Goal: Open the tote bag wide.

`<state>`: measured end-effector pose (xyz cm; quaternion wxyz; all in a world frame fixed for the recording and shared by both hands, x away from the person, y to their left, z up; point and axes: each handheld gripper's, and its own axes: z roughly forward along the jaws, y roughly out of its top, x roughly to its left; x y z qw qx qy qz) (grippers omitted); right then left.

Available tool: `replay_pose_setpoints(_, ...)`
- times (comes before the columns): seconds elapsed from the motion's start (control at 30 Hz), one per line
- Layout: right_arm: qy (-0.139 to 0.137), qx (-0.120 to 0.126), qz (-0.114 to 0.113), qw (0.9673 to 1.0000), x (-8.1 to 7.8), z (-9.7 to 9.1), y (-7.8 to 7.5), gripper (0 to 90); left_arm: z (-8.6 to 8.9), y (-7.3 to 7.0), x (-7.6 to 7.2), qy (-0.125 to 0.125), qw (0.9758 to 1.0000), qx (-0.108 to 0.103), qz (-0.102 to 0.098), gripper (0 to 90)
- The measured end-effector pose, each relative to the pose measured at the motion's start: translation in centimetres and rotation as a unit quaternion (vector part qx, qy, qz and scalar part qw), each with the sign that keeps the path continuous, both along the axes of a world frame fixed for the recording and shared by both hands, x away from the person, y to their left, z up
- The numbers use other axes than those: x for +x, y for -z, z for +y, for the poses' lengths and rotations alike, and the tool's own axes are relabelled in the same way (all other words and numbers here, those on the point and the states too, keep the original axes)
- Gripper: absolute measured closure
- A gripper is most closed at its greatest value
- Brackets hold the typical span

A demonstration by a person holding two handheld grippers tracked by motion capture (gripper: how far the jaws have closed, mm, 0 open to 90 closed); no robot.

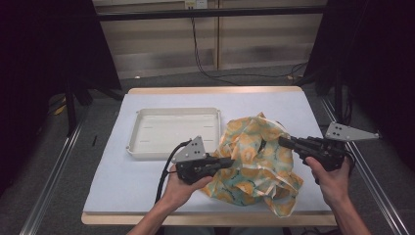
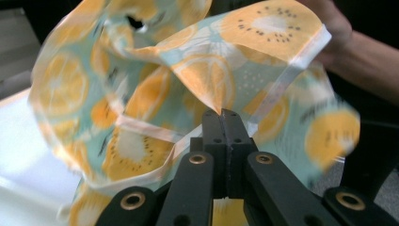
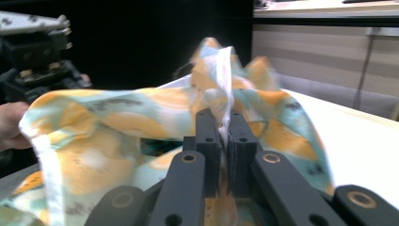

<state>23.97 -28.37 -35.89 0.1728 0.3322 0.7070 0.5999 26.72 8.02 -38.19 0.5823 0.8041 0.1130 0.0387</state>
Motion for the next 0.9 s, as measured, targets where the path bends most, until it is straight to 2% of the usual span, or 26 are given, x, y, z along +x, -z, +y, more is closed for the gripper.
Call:
replay_pose_setpoints(0.27, 0.055, 0.020, 0.003, 0.9983, 0.2, -2.8, 0.5, 86.3, 4.7, 1.4, 0.2, -0.032, 0.9993, 0.015, 0.016, 90.0)
replay_pose_setpoints(0.4, 0.076, 0.019, 0.008, 0.9969, 0.3, -4.0, 0.9, 87.1, 6.3, 1.9, 0.0, -0.038, 0.9985, 0.037, 0.013, 90.0)
replay_pose_setpoints(0.47, 0.091, 0.026, 0.013, 0.9954, 0.3, -4.7, 1.1, 87.6, 7.3, 2.1, -0.2, -0.043, 0.9982, 0.040, 0.017, 90.0)
replay_pose_setpoints(0.53, 0.114, 0.020, 0.013, 0.9932, 0.3, -5.6, 1.3, 88.3, 7.8, 2.5, -0.3, -0.046, 0.9976, 0.048, 0.019, 90.0)
replay_pose_setpoints(0.6, 0.133, 0.026, 0.015, 0.9906, 0.2, -6.5, 1.7, 88.8, 8.2, 3.0, -0.3, -0.049, 0.9971, 0.054, 0.025, 90.0)
replay_pose_setpoints(0.63, 0.128, 0.024, 0.017, 0.9914, 0.3, -6.8, 1.9, 88.8, 8.2, 3.3, -0.3, -0.047, 0.9971, 0.052, 0.028, 90.0)
replay_pose_setpoints(0.7, 0.133, 0.008, 0.022, 0.9908, 0.4, -6.5, 2.3, 89.0, 8.1, 3.5, -0.2, -0.050, 0.9966, 0.058, 0.031, 90.0)
replay_pose_setpoints(0.77, 0.125, 0.006, 0.028, 0.9918, 0.6, -6.0, 2.6, 88.3, 7.9, 3.5, -0.2, -0.047, 0.9972, 0.046, 0.037, 90.0)
replay_pose_setpoints(0.87, 0.110, 0.010, 0.033, 0.9934, 0.7, -5.6, 2.5, 83.6, 7.8, 3.3, -0.3, -0.046, 0.9974, 0.041, 0.037, 88.3)
replay_pose_setpoints(0.9, 0.096, 0.010, 0.026, 0.9950, 0.7, -5.2, 2.3, 76.9, 7.7, 3.1, -0.4, -0.054, 0.9971, 0.037, 0.038, 82.2)
